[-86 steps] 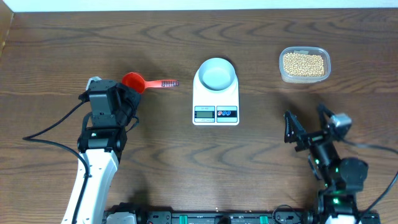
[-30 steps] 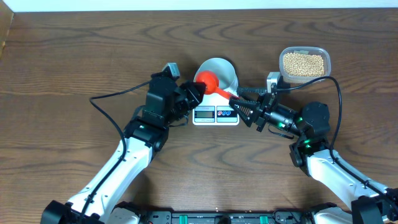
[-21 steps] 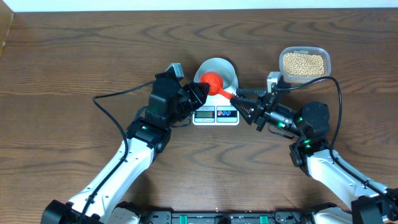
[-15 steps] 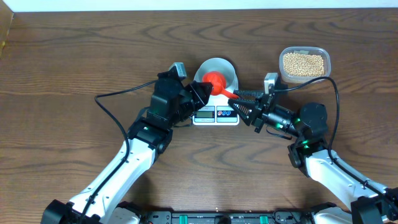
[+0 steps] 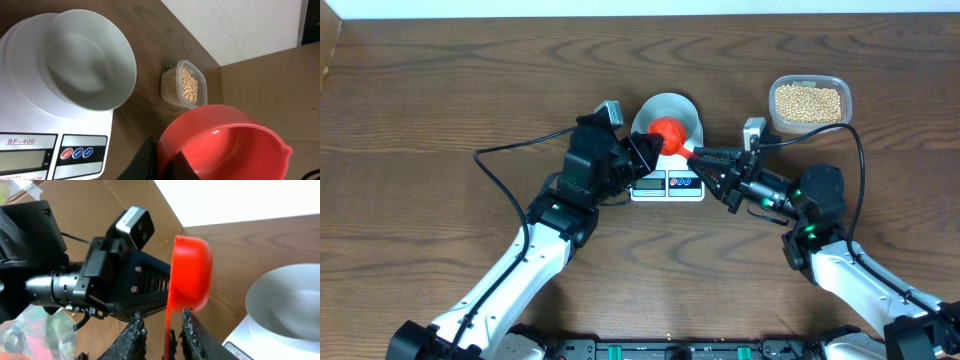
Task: Scoop item into bowl and weigh 50g on scale
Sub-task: 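Grasp the scoop handle with the right gripper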
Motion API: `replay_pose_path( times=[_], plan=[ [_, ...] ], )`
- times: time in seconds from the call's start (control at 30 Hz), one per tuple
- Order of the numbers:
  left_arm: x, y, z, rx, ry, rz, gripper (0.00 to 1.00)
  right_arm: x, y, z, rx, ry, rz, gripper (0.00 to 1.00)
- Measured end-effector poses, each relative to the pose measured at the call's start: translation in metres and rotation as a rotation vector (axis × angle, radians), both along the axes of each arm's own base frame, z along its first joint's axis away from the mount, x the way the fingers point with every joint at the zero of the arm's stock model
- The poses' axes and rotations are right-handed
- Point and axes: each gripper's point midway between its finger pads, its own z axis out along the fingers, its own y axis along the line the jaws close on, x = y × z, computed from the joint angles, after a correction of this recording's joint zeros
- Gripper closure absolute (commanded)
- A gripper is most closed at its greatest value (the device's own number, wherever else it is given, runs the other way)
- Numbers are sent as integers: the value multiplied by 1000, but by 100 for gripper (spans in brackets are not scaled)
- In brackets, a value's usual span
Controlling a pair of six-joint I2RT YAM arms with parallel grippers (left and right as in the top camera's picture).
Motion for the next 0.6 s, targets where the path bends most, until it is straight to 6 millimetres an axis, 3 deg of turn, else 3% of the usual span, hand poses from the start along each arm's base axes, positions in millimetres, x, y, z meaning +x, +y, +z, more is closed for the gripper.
replay_pose_path(
  times=[0.6],
  plan=[
    [0, -1, 0, 3, -4, -6, 93, 1, 0, -2, -3, 7, -3, 99]
  ],
)
